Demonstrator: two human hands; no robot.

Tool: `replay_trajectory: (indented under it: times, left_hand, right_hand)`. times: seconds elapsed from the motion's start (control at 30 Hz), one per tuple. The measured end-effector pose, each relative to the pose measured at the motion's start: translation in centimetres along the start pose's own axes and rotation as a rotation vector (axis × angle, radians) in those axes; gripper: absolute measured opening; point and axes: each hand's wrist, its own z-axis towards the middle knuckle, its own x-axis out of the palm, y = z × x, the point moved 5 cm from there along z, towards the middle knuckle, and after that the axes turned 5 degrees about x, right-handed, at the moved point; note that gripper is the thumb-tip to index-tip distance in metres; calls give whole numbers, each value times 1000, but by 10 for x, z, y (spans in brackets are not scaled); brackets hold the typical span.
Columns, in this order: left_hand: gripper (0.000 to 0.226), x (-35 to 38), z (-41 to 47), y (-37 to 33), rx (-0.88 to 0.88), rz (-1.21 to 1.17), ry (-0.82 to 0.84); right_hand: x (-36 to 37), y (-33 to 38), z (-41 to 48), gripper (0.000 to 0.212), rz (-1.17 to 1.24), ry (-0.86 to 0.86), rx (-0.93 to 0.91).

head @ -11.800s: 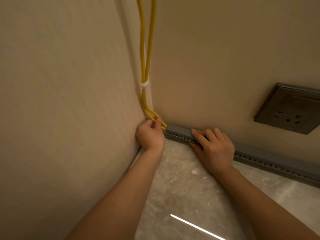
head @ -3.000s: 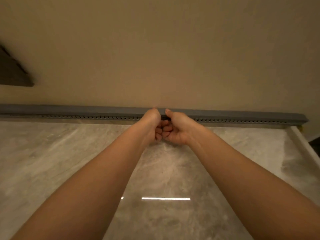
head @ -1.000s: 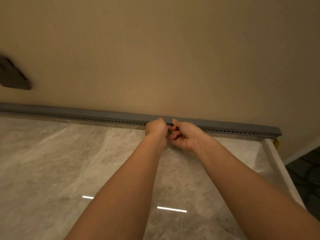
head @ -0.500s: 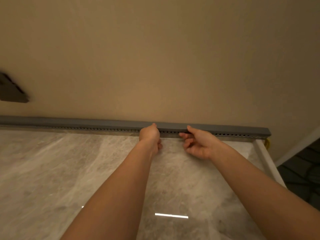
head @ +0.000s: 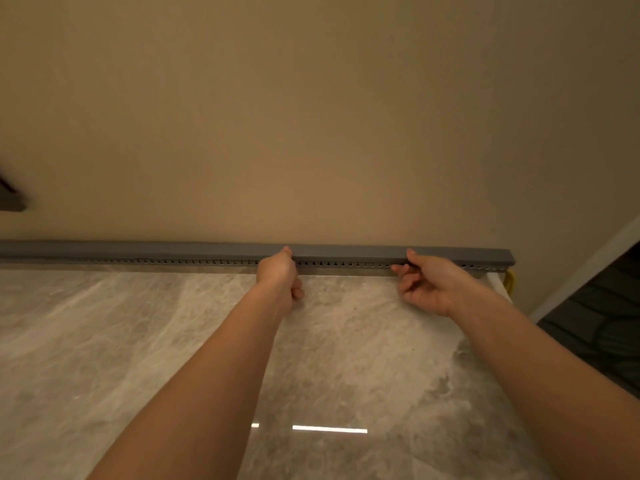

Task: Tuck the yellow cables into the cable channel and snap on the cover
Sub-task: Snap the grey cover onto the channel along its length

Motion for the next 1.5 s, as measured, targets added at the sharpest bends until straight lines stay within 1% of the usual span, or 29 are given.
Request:
replay_trajectory:
  times: [0.13,0.2,0.3,0.43,0.5,0.6,0.7,0.77,0.87,1.0,1.17,1.27,1.4,1.5]
  left_hand:
    - [36,2,-5,6,-22,-10,-45]
    - [45,10,-9,11,-33,-22,-29]
    - [51,36,-19,20,-48,-11,40]
    - [47,81,-36,23,-89,57,221]
    - [45,98,-41,24,-97,83,272]
    - [45,110,-44,23,-87,89,262]
    - [45,112,-43,22,-90,96,254]
    - [44,110,-43,21,-103,105,267]
    - [43,108,-45,20,-104,114,272]
    - [42,109,-48,19,-114,101,268]
    - [42,110,-46,20,-112,95,267]
    - [42,110,-44,20,-108,97,253]
    - [43,109,-40,20,-101,113,261]
    - [44,110,-40,21,-90,106,258]
  right_hand:
    - [0,1,0,19,0,-6,-17]
    - [0,0,0,17,-4,-2,-19]
    - [-1,0,-1,15,-23,5,-22]
    - [-3,0,4,17,-44,23,-41]
    - [-4,-1,5,18,-46,37,-54]
    - [-6,0,7,22,-59,53,-80]
    - [-9,-2,8,33,-103,64,-100]
    - [-11,-3,7,38,-121,76,-81]
    - [-17,-3,3,41,-124,78,-42]
    - [-37,9,-4,42,-62,20,-42]
    - [-66,32,-15,35,4,-29,-74]
    - [-69,39,-18,29,28,-46,-93]
    - [-66,41,-14,14,90,-69,-103]
    - [-68,40,-11,15,98,-87,-141]
